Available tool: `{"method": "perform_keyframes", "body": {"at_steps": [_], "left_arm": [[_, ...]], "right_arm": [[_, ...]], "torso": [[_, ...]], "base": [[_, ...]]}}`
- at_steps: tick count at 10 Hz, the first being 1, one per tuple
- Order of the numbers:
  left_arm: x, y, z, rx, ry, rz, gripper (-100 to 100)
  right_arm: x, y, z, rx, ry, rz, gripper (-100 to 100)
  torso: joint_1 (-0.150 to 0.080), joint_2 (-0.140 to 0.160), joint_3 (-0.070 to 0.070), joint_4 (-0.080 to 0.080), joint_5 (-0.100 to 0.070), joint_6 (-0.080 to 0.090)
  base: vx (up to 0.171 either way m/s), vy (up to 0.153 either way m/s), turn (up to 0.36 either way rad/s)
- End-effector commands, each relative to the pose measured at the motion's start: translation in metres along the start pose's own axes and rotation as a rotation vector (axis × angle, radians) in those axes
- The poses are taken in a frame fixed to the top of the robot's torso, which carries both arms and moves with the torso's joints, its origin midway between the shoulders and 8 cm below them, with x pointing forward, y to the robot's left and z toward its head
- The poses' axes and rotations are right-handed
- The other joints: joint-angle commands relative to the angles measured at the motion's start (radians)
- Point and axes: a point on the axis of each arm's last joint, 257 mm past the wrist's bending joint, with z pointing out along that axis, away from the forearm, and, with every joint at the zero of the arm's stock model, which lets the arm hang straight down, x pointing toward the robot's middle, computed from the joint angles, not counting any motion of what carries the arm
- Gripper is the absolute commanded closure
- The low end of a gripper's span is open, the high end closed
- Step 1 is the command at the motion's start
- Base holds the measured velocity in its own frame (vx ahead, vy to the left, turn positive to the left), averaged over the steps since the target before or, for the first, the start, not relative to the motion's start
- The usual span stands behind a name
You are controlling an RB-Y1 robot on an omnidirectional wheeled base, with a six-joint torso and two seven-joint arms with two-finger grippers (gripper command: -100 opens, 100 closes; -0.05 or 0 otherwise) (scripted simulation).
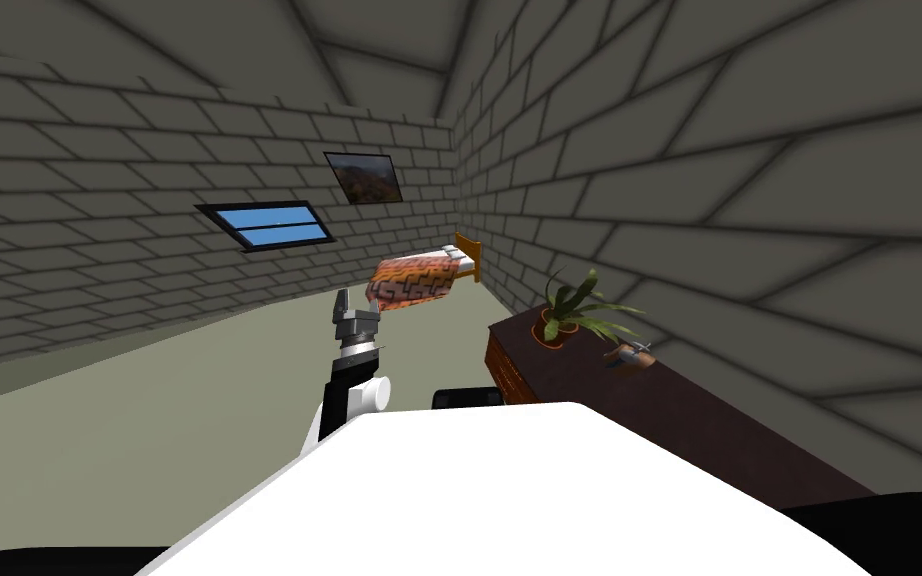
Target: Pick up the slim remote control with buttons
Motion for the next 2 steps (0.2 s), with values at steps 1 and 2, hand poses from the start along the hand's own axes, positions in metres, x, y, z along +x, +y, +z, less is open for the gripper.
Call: {"method": "perform_keyframes", "body": {"at_steps": [1,2], "left_arm": [[0.0,0.0,0.0,0.0,0.0,0.0,0],[0.0,0.0,0.0,0.0,0.0,0.0,0]], "right_arm": [[0.0,0.0,0.0,0.0,0.0,0.0,100],[-0.0001,0.0,-0.0006,0.0,0.0,0.001,0]], "torso": [[0.0,0.0,0.0,0.0,0.0,0.0],[-0.002,0.001,0.0,0.0,-0.001,0.0]], "base": [[0.01,0.033,-0.014],[0.002,0.007,0.0]]}}
